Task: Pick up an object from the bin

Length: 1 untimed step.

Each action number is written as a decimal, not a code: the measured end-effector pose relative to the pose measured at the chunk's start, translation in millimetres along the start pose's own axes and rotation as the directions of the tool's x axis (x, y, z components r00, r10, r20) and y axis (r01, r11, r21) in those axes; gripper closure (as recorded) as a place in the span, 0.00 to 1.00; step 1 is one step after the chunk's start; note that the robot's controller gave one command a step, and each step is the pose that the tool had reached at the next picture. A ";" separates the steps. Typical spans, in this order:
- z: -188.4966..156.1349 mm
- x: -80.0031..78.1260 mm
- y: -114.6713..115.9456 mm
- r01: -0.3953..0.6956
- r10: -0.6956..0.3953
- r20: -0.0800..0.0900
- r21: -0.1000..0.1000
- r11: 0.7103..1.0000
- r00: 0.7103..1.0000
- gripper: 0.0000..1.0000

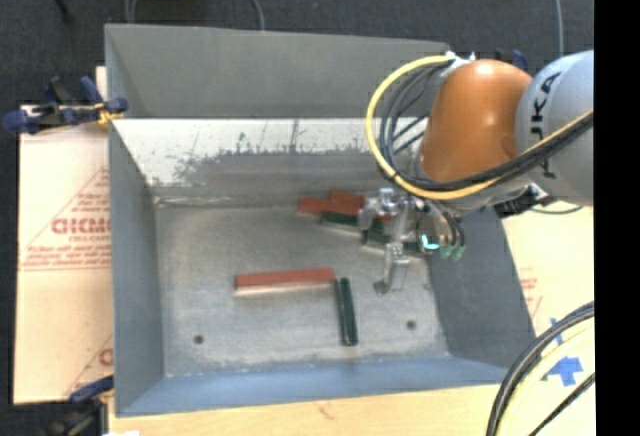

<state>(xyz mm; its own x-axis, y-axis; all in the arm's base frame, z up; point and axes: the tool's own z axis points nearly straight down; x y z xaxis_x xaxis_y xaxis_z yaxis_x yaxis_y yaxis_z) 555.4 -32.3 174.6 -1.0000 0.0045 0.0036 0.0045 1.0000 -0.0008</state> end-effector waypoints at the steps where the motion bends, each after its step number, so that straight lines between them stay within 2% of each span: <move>1: -3.9 -1.7 -0.2 0.000 0.000 0.007 0.001 1.000 1.000 0.00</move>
Offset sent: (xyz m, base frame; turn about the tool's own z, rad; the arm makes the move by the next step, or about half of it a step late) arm -0.0171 0.0334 -0.1046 0.1245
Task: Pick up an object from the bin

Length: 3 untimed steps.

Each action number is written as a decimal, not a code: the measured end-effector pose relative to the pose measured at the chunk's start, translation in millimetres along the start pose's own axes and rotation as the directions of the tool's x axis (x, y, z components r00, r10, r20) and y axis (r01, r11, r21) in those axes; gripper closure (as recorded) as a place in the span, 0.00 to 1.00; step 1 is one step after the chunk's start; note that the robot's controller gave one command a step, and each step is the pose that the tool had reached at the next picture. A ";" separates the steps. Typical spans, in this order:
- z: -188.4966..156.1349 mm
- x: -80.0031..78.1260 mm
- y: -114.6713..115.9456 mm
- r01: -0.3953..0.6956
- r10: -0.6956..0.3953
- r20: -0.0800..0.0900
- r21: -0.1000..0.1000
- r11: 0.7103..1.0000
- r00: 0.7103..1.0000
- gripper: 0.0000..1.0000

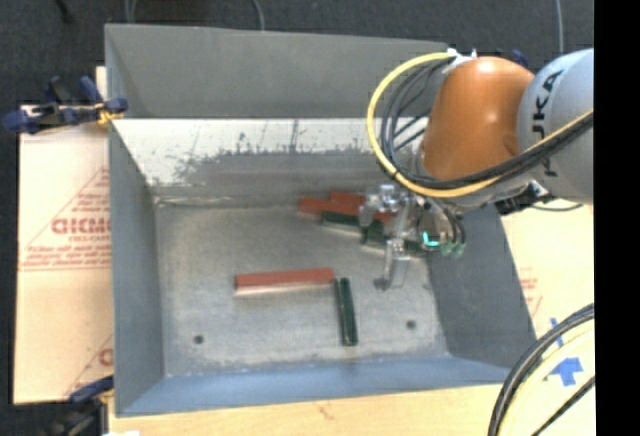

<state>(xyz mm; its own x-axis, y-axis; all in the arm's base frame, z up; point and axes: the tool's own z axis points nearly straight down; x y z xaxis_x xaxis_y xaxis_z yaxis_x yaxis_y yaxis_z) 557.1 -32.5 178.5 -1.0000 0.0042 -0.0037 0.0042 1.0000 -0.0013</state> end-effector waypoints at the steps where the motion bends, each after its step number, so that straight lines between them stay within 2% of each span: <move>1: 39.7 5.3 12.4 -0.048 0.048 0.008 -0.002 0.999 0.999 0.00; 2: 77.7 3.1 34.2 0.021 -0.021 -0.003 -0.001 1.000 1.000 0.00; 3: 102.2 5.8 35.6 0.288 -0.288 0.000 -0.001 0.958 0.958 0.00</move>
Offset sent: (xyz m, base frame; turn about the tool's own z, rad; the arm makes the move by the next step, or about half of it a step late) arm 0.0047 0.0576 -0.1054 -0.1938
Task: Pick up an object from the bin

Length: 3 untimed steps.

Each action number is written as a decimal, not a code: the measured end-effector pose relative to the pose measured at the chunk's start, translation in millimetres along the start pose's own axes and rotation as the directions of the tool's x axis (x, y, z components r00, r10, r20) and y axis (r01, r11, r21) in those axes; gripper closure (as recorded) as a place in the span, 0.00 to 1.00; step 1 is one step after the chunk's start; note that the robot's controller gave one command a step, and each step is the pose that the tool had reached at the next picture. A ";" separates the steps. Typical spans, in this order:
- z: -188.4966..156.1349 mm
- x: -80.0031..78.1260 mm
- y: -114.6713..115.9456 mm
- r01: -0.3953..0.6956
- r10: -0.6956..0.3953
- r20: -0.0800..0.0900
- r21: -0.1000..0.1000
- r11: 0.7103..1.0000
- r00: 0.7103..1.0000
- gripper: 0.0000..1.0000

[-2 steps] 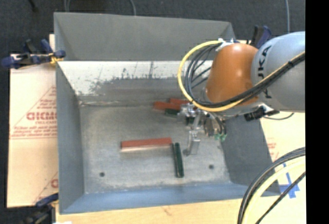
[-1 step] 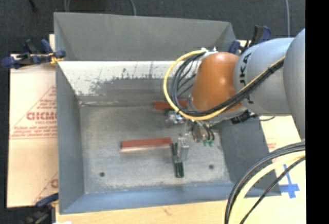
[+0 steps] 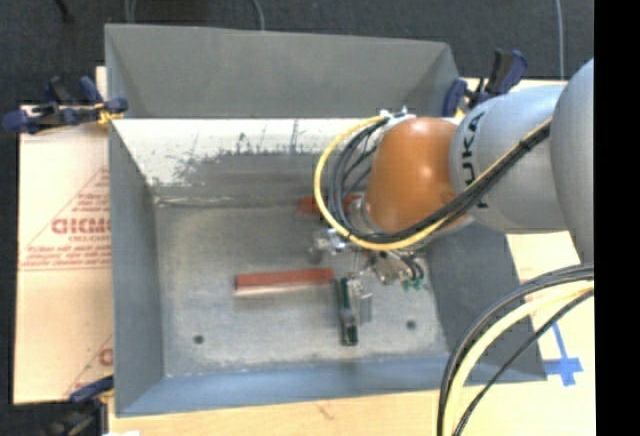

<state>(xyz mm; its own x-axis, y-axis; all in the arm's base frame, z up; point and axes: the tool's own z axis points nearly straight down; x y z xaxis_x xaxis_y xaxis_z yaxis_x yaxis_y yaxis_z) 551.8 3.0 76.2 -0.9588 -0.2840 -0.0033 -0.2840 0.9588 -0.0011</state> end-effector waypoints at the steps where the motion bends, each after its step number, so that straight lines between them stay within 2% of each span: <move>1: 4.7 -46.3 73.1 -0.279 0.279 0.002 -0.003 0.960 0.960 1.00; 2: 4.7 -46.2 72.9 -0.279 0.279 0.002 -0.002 0.960 0.960 1.00; 3: -22.2 -54.9 57.2 -0.273 0.273 -0.003 0.000 0.962 0.962 1.00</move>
Offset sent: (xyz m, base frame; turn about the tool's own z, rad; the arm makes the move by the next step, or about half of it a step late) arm 0.0000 0.0000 0.0000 0.0000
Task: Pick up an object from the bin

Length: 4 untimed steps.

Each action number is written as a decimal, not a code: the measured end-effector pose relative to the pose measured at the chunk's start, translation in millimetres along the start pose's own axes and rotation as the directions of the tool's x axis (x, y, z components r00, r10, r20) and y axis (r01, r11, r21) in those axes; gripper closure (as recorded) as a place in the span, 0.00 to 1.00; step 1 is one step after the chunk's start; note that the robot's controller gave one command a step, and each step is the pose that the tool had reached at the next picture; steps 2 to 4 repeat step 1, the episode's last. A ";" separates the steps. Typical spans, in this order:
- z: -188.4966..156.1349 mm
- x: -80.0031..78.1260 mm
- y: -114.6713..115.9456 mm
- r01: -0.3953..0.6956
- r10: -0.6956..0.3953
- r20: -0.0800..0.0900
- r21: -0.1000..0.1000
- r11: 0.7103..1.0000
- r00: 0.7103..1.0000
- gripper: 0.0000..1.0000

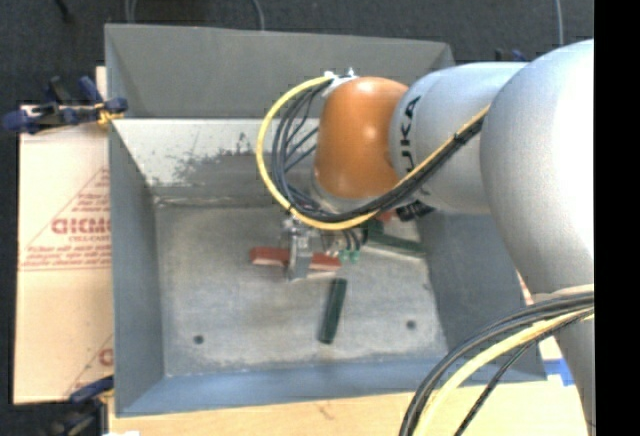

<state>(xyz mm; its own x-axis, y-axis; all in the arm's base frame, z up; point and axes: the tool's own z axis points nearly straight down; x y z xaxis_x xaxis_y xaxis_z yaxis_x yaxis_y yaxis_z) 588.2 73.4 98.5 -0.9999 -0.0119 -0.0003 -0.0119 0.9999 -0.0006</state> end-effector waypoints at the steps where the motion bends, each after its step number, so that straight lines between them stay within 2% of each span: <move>1: -144.6 36.4 39.8 -0.034 0.034 0.003 -0.002 0.999 0.999 1.00; 4: -144.6 36.4 39.8 -0.034 0.034 0.003 -0.002 0.999 0.999 1.00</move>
Offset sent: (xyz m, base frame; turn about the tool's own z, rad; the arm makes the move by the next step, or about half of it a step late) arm 0.0000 0.0000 0.0000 0.0000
